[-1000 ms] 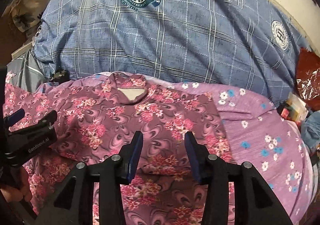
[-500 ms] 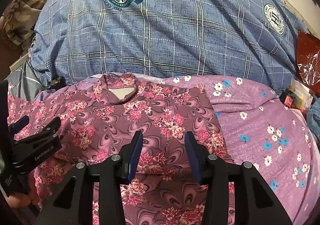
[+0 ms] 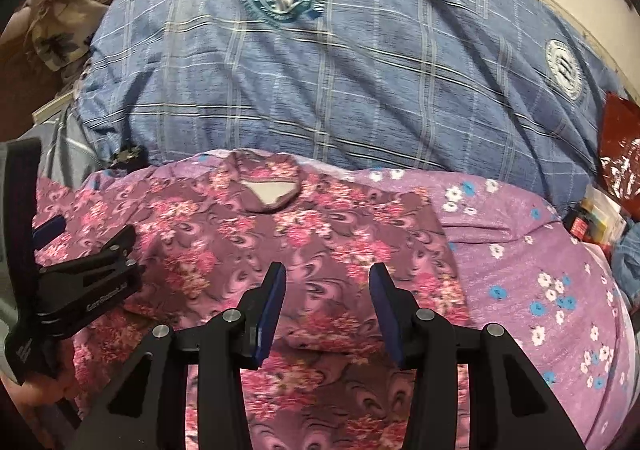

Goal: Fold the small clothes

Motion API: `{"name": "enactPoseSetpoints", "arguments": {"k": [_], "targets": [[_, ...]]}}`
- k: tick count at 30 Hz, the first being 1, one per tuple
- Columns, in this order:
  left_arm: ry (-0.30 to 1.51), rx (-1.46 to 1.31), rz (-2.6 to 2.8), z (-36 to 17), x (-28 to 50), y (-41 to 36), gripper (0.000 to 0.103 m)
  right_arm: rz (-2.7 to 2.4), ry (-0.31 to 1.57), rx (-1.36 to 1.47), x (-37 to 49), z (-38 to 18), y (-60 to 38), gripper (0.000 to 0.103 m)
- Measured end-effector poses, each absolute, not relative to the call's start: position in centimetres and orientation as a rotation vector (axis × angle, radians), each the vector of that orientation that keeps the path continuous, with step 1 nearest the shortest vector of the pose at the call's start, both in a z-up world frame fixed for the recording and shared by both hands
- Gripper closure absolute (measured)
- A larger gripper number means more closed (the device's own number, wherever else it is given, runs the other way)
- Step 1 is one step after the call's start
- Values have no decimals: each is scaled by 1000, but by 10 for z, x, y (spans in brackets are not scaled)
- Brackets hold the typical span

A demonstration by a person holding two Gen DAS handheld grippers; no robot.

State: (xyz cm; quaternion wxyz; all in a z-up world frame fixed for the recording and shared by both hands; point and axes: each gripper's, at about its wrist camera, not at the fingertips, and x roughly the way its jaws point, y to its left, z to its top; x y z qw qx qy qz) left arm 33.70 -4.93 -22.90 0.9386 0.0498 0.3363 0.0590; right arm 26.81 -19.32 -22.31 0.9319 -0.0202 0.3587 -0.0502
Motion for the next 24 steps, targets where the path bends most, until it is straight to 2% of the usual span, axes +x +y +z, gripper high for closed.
{"name": "enactPoseSetpoints", "arguments": {"k": [10, 24], "targets": [[681, 93, 155, -226, 335, -24, 7, -26, 717, -92, 266, -224, -154, 58], [716, 86, 144, -224, 330, -9, 7, -11, 723, -74, 269, -228, -155, 56]]}}
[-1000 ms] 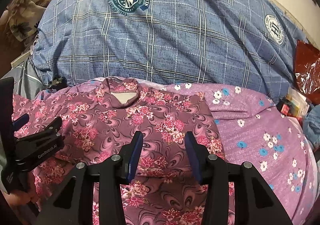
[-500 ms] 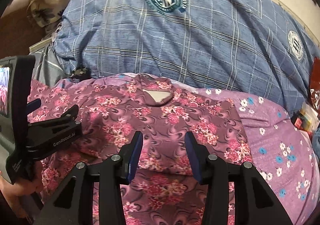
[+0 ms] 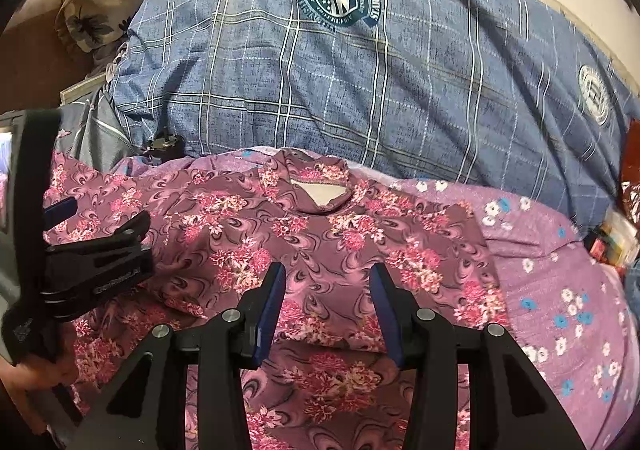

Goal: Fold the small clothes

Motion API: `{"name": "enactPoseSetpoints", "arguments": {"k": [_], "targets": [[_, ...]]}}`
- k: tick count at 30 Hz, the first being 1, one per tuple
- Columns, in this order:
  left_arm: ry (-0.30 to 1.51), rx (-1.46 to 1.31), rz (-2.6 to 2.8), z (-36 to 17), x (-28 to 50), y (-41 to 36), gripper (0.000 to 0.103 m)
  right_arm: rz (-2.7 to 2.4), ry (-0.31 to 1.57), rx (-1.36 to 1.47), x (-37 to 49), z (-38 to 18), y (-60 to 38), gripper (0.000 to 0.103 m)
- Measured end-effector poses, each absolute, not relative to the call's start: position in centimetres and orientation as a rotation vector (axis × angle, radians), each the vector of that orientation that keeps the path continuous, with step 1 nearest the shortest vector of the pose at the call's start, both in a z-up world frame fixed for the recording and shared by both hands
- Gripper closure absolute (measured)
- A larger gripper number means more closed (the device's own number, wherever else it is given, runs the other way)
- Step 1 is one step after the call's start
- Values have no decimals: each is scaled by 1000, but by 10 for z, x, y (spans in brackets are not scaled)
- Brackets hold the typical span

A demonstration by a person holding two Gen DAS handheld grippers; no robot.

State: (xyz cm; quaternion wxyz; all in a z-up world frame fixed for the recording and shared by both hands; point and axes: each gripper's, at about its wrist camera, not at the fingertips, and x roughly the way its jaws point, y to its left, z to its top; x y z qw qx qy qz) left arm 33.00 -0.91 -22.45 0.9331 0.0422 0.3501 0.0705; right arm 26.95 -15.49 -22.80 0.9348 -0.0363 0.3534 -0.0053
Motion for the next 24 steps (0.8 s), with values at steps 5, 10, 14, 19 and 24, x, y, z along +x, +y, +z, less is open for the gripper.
{"name": "enactPoseSetpoints", "arguments": {"k": [5, 10, 14, 19, 24], "targets": [[757, -119, 274, -221, 295, 66, 7, 48, 735, 23, 277, -245, -169, 54], [743, -404, 540, -213, 250, 175, 7, 92, 762, 75, 274, -254, -167, 54], [718, -540, 648, -203, 233, 240, 7, 102, 732, 45, 263, -245, -161, 54], [655, -629, 620, -173, 239, 284, 7, 88, 737, 75, 263, -242, -172, 54], [659, -678, 530, -172, 270, 299, 10, 81, 730, 94, 265, -237, -176, 54]]}}
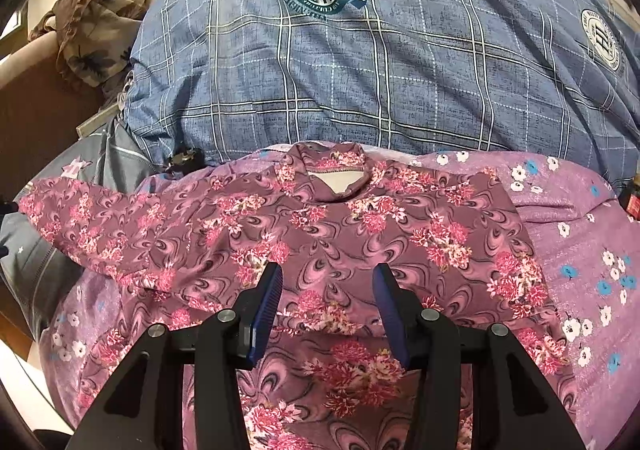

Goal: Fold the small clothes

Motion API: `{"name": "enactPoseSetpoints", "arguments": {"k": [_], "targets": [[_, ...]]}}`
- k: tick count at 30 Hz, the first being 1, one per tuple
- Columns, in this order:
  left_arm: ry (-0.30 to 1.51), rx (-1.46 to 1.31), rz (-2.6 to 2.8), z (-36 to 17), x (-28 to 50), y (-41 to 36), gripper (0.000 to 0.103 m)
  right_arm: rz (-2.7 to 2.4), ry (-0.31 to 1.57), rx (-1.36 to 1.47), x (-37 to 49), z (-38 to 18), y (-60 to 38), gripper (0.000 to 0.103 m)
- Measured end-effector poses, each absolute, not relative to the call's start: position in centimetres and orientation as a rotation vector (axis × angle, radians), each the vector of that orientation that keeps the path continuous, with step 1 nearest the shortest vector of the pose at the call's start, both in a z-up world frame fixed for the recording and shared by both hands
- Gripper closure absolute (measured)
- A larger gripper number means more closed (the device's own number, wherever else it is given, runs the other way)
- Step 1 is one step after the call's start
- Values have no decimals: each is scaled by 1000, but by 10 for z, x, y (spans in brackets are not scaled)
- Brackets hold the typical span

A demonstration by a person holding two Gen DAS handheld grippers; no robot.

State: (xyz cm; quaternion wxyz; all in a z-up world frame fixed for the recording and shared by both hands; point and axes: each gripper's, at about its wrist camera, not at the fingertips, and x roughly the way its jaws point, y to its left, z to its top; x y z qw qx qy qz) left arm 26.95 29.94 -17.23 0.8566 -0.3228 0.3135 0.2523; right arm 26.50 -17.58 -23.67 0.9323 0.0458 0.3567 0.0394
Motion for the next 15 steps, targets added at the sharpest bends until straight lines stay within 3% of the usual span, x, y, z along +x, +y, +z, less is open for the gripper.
{"name": "enactPoseSetpoints", "arguments": {"k": [2, 6, 9, 14, 15], "targets": [[671, -726, 512, -178, 279, 313, 19, 80, 730, 83, 265, -237, -174, 54], [629, -758, 495, -172, 291, 328, 22, 83, 743, 75, 268, -240, -172, 54], [647, -784, 473, -174, 306, 338, 39, 82, 741, 78, 270, -241, -171, 54], [660, -836, 443, -183, 319, 350, 95, 76, 736, 78, 273, -242, -172, 54], [668, -841, 432, -185, 321, 353, 95, 72, 736, 82, 273, -243, -174, 54]]}}
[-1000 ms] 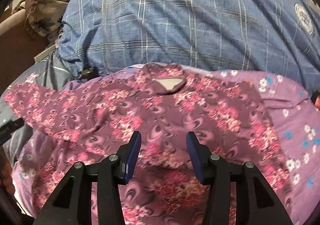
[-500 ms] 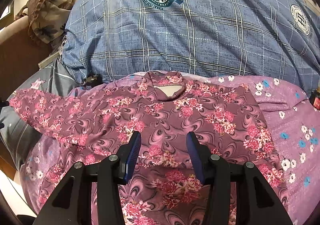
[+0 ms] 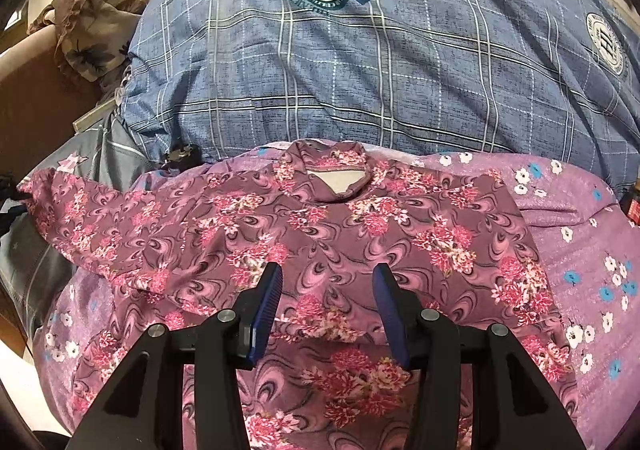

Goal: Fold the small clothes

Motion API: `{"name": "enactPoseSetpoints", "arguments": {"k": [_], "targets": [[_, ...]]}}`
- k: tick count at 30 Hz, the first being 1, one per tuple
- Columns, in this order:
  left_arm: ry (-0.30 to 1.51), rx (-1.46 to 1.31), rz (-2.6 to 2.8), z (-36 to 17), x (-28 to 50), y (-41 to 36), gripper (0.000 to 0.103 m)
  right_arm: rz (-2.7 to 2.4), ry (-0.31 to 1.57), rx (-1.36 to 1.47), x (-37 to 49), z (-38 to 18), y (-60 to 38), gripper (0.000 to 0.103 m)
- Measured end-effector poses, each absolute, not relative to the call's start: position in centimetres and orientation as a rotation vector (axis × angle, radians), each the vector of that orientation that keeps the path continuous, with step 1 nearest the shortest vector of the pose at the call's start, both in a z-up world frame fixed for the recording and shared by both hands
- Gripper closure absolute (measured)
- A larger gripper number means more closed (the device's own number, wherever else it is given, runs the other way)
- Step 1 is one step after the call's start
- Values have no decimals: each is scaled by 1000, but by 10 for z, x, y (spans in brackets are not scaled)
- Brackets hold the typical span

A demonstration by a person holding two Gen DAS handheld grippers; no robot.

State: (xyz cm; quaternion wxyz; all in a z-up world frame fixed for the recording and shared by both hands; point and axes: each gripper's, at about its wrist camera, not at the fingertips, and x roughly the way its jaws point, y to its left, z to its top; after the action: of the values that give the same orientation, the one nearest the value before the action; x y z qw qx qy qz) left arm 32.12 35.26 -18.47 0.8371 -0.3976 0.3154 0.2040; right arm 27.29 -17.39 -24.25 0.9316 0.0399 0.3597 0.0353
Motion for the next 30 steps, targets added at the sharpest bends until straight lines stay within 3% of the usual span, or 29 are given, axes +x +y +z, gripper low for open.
{"name": "enactPoseSetpoints", "arguments": {"k": [6, 13, 20, 30], "targets": [[650, -715, 377, -161, 326, 328, 100, 45, 729, 191, 273, -241, -204, 56], [648, -528, 226, -105, 336, 238, 101, -27, 721, 333, 271, -241, -255, 55], [676, -324, -22, -60, 357, 86, 101, -116, 724, 494, 268, -246, -319, 54], [815, -213, -451, -79, 380, -149, 99, -159, 700, 626, 266, -251, -366, 52]]}}
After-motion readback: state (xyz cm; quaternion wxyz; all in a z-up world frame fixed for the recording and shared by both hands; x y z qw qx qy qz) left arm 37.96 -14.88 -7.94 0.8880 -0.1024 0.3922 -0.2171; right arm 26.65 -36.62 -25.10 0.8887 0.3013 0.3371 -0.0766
